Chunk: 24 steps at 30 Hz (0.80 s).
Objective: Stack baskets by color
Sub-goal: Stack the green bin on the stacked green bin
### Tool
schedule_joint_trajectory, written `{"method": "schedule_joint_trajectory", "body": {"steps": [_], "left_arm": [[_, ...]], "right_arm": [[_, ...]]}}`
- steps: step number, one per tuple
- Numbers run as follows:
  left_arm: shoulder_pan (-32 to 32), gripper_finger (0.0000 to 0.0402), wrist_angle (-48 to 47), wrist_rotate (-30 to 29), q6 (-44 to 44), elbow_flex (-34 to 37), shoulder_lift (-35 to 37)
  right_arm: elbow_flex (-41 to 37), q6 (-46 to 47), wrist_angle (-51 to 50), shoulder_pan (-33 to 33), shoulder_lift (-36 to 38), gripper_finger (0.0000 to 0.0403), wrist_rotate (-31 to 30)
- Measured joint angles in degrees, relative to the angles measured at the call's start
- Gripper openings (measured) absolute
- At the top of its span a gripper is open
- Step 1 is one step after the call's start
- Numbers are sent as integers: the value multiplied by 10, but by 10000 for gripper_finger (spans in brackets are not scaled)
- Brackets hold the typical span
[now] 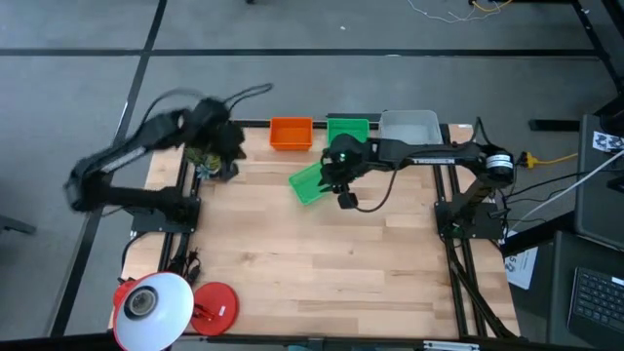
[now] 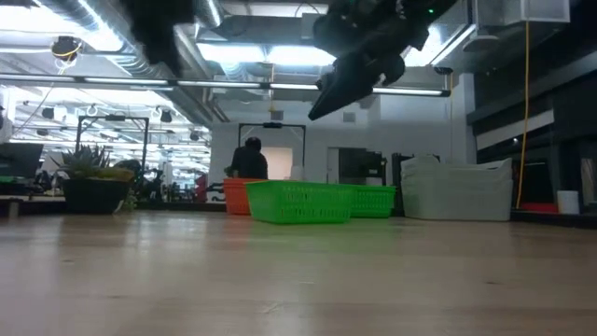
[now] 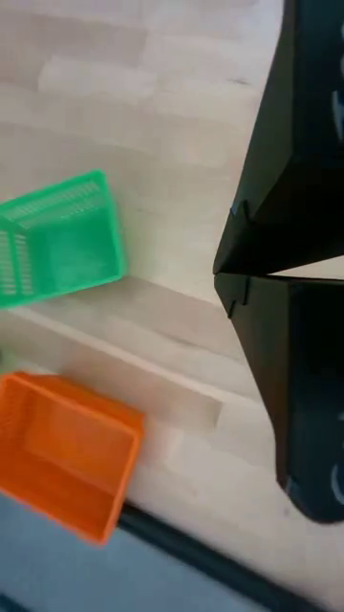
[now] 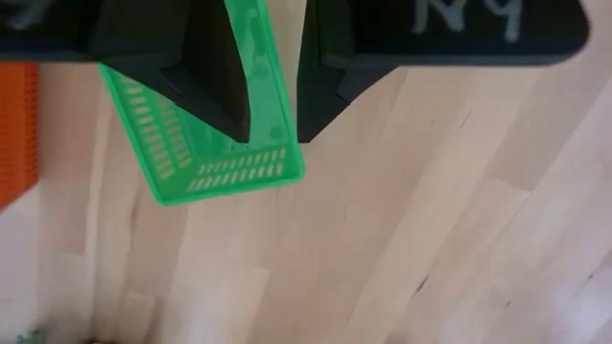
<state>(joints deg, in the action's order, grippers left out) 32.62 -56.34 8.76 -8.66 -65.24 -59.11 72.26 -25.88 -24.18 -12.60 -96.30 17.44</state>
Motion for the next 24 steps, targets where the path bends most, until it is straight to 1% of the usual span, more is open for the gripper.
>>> {"method": "schedule_joint_trajectory", "body": {"steps": [2, 5, 8, 11, 14, 18, 20, 22, 24], "left_arm": [[-4, 0, 69, 1, 13, 107, 83], [-21, 0, 163, -7, 58, 232, 195], [-38, 0, 253, -44, 102, 337, 308], [-60, 0, 358, -65, 125, 419, 408], [-85, 0, 396, -73, 126, 473, 487], [-114, 0, 432, -130, 123, 517, 563], [-128, 0, 475, -132, 113, 545, 586], [-139, 0, 527, -131, 107, 571, 589], [-149, 0, 539, -136, 107, 590, 589]], "right_arm": [[17, -1, -18, 4, -9, 90, 0], [28, -5, -20, 6, -16, 90, 0], [29, -15, -20, 6, -17, 90, 0], [28, -16, -23, 6, -17, 90, 0], [28, -15, -33, 6, -17, 90, -7], [28, -19, -33, 7, -17, 90, -42], [28, -29, -33, 7, -17, 90, -49], [28, -29, -34, 7, -18, 90, -49], [28, -29, -34, 8, -18, 90, -49]]}}
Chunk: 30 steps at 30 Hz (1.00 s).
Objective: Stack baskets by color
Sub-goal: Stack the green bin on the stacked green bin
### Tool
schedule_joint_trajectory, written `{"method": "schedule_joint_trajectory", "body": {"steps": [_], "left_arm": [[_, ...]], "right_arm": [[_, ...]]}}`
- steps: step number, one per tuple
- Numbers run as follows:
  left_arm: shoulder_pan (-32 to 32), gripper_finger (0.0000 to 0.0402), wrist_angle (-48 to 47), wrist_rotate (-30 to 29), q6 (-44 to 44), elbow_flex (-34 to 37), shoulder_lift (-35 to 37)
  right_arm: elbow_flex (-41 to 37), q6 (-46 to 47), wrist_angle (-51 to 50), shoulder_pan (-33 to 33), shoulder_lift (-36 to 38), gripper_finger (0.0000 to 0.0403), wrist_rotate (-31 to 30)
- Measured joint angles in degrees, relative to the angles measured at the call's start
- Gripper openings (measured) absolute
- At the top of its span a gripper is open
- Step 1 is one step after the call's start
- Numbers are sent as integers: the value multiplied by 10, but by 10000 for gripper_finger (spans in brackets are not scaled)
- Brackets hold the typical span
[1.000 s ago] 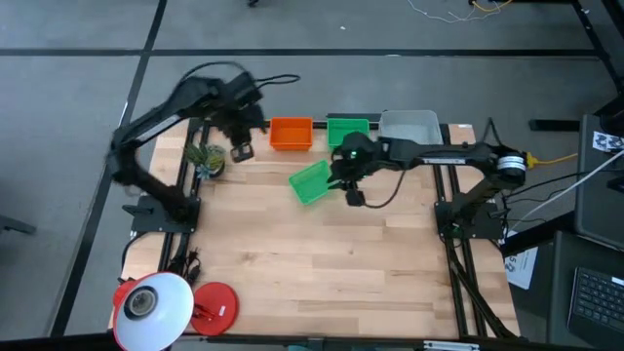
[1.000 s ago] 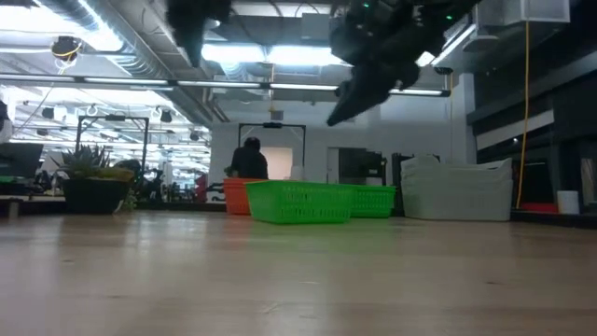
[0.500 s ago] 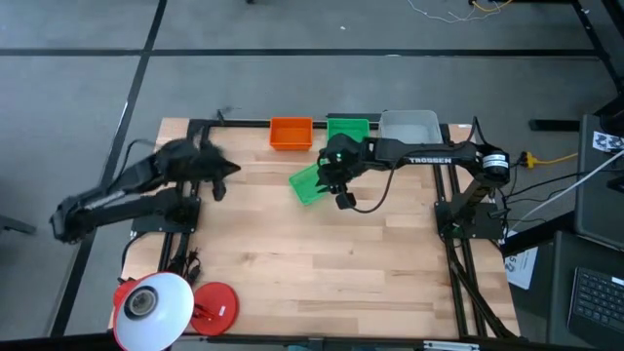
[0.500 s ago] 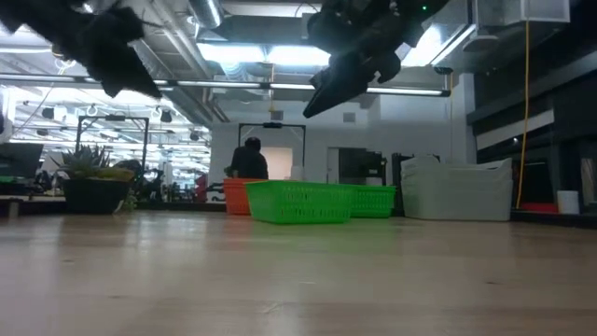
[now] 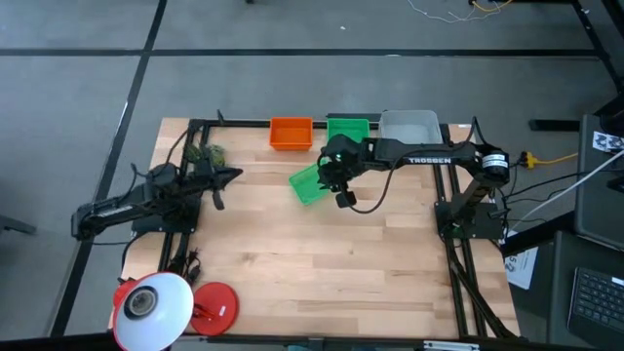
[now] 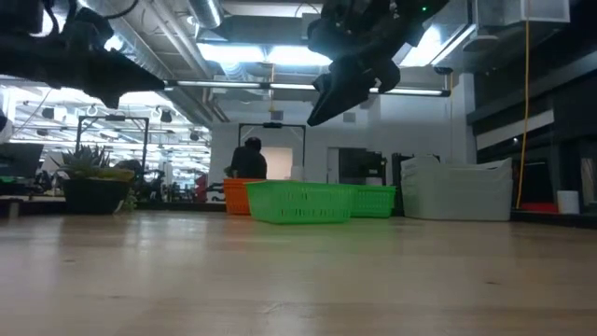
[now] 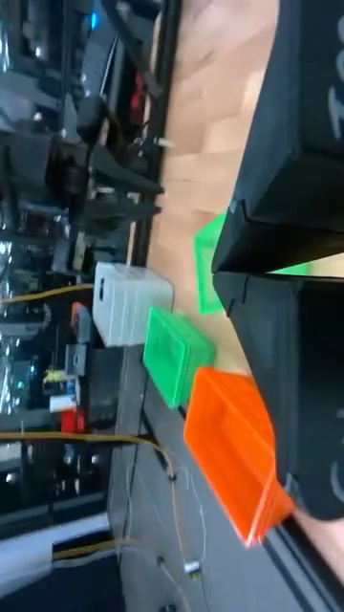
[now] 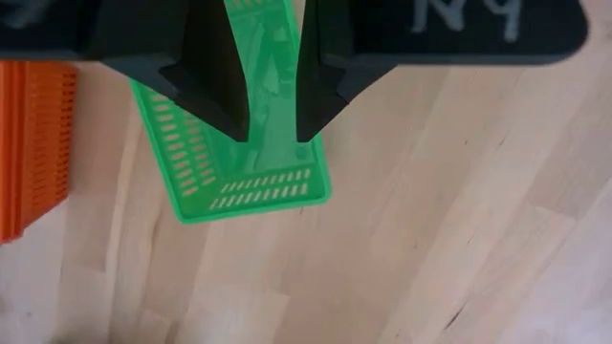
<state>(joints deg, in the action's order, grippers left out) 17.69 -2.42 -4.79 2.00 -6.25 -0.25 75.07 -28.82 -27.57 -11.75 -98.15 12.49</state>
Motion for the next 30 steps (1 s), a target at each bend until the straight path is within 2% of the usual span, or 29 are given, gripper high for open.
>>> {"method": "schedule_joint_trajectory", "body": {"steps": [8, 18, 30], "left_arm": [[-42, 0, 82, -1, -10, 51, 1], [-71, 0, 46, -3, -4, 58, -1], [-73, 0, 39, 0, 20, 58, -9]], "right_arm": [[-1, -4, 0, 15, -11, 90, 0], [-1, -48, 2, 19, -86, 90, 0], [-1, -93, 5, 19, -99, 90, -12]]}}
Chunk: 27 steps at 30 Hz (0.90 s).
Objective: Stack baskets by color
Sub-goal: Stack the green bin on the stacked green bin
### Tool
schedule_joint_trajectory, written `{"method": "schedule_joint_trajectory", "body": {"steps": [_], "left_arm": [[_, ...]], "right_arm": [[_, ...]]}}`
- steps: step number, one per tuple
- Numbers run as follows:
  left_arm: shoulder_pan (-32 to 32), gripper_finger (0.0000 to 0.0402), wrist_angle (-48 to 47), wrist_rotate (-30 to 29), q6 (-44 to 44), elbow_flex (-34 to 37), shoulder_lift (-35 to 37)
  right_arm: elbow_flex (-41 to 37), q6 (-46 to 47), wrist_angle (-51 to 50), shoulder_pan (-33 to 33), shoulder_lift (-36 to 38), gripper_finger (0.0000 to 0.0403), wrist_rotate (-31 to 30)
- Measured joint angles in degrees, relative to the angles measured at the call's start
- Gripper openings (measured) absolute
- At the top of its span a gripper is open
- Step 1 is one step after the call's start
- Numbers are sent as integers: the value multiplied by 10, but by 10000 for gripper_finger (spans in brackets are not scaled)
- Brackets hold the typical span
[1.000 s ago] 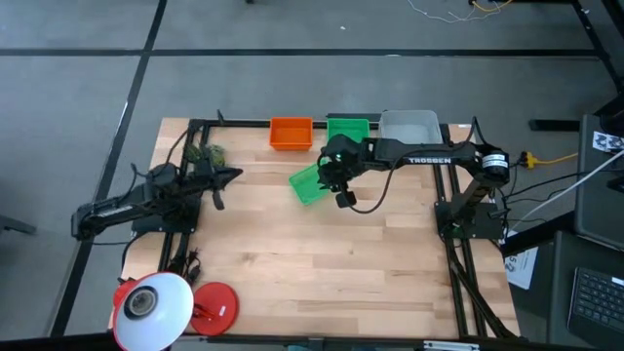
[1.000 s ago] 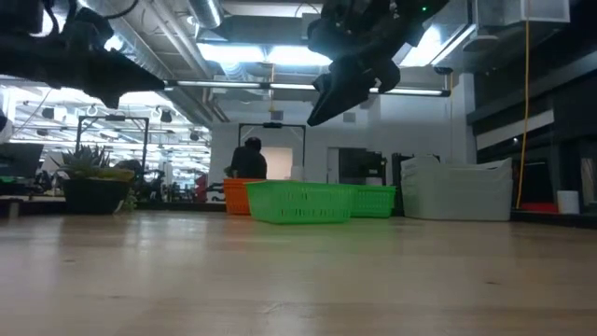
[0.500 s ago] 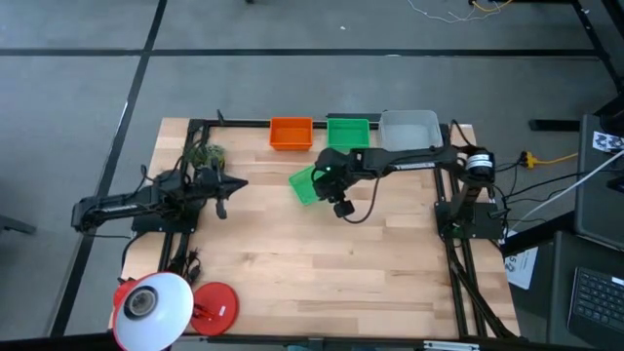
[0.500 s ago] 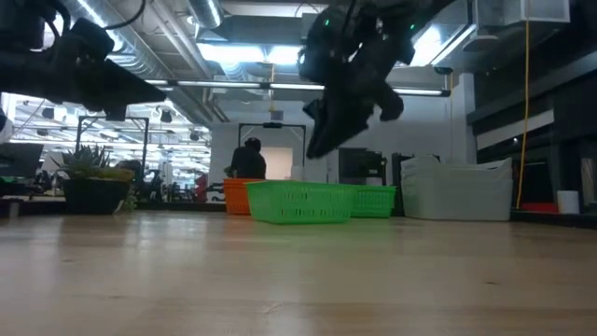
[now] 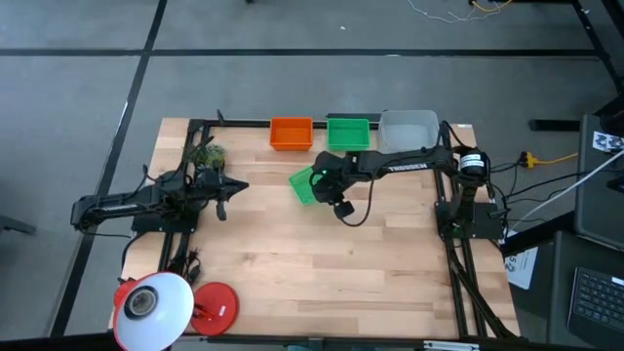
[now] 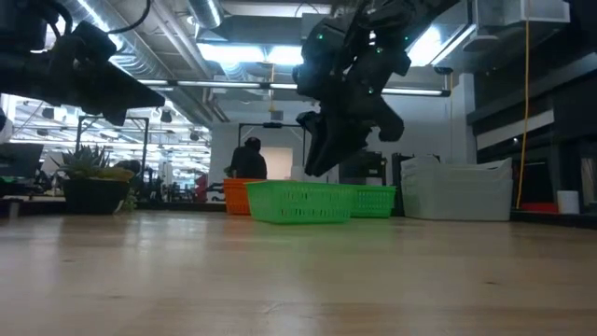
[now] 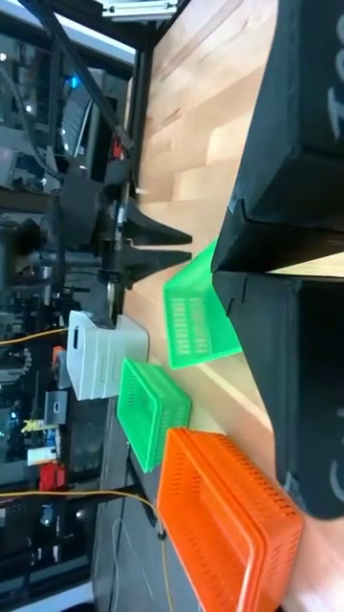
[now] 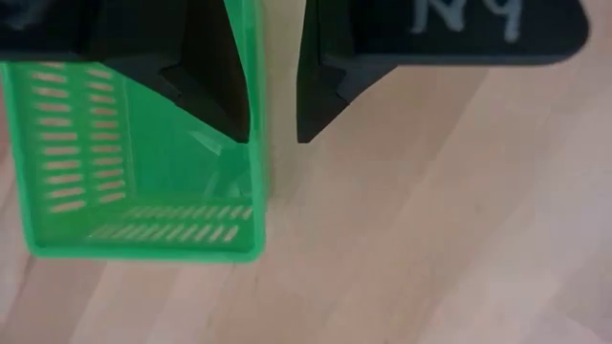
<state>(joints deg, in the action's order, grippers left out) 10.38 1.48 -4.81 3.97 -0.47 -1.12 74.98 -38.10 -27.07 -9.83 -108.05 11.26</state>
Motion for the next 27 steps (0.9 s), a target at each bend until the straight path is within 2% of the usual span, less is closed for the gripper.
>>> {"method": "schedule_joint_trajectory", "body": {"steps": [8, 20, 24, 27], "left_arm": [[0, 0, -1, 0, 2, 0, 0], [0, 0, -1, 0, 1, 0, 0], [0, 0, -1, 0, 0, 0, 0], [0, 0, -1, 0, 0, 0, 0]], "right_arm": [[0, -11, 2, -2, -43, 90, -69], [0, 6, -3, 1, -30, 90, -71], [-6, 38, -3, -2, -30, 89, -72], [-12, 66, -5, -3, -31, 71, -86]]}}
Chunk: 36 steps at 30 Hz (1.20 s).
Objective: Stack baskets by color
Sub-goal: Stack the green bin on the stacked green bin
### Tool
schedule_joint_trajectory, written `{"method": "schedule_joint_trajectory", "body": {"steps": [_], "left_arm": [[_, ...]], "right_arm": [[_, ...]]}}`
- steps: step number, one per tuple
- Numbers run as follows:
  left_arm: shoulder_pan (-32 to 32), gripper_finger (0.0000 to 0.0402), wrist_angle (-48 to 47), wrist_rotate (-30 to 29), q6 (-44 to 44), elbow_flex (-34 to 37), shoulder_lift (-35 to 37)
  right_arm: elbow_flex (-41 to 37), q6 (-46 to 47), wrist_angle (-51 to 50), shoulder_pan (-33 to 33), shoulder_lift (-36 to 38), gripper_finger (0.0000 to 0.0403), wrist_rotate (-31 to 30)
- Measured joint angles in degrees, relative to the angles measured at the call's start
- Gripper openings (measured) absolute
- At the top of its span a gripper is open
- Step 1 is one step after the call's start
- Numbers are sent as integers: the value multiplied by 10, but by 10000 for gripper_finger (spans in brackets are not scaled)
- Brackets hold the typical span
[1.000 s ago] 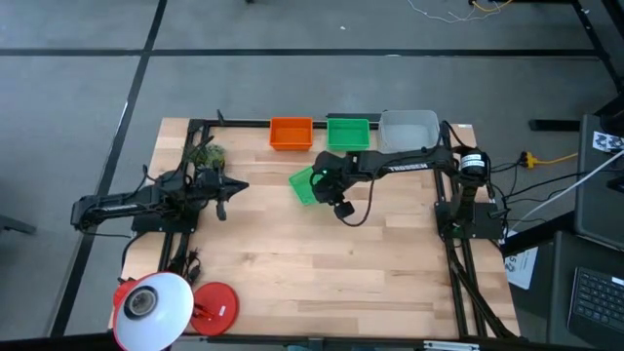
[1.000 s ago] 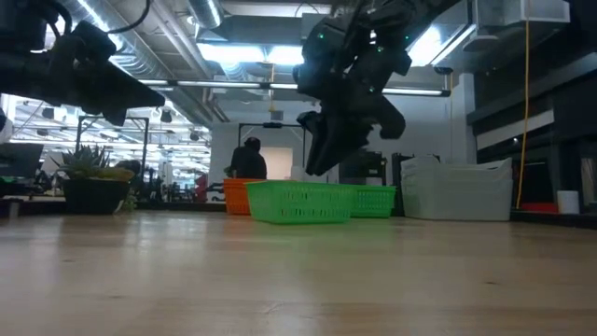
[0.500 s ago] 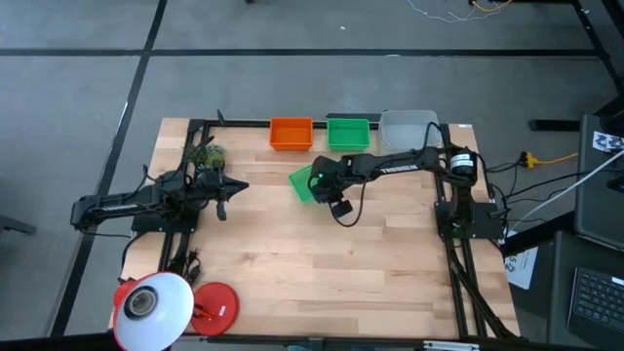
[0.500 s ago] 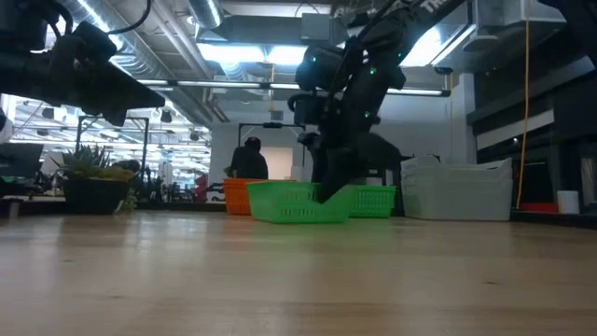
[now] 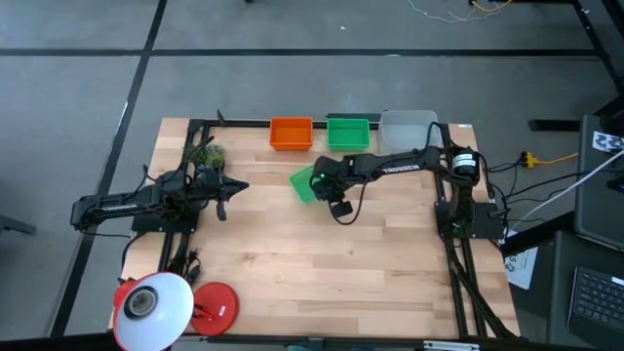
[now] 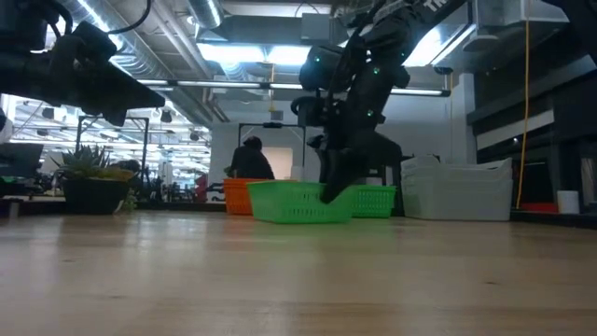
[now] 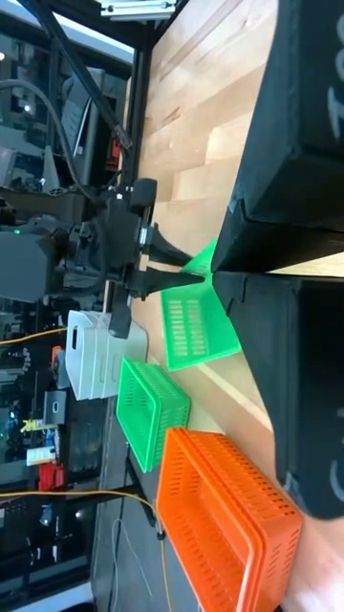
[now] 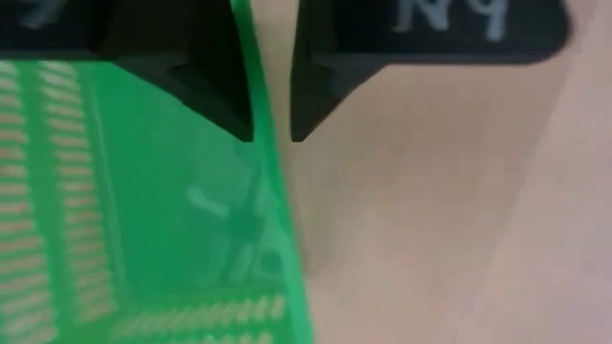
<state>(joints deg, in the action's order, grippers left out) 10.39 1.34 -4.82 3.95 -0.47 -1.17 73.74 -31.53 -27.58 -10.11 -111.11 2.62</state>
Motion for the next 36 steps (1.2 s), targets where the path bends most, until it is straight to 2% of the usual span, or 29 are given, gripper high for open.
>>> {"method": "schedule_joint_trajectory", "body": {"steps": [4, 6, 12, 15, 18, 20, 27, 33, 36], "left_arm": [[0, 0, 0, 0, 0, 0, 0], [0, 0, 0, 0, 0, 0, 0], [0, 0, 0, 0, 0, 0, 0], [0, 0, 0, 0, 0, 0, 0], [0, 0, 0, 0, 0, 0, 0], [0, 0, 0, 0, 0, 0, 0], [0, 0, 0, 0, 0, 0, 0], [0, 0, 0, 0, 0, 0, 0], [0, 0, 0, 0, 0, 0, 0]], "right_arm": [[0, 11, -12, 0, 0, 11, -79], [2, 10, -19, 0, 5, 6, -118], [57, 30, -118, 2, 55, 3, -143], [76, 29, -144, -6, 81, 2, -210], [86, 29, -144, -47, 101, 2, -270], [87, 29, -138, -86, 102, 2, -265], [83, 27, -137, -218, 80, 1, -150], [83, -2, -137, -239, 80, 1, -76], [84, -4, -139, -239, 73, 1, -70]]}}
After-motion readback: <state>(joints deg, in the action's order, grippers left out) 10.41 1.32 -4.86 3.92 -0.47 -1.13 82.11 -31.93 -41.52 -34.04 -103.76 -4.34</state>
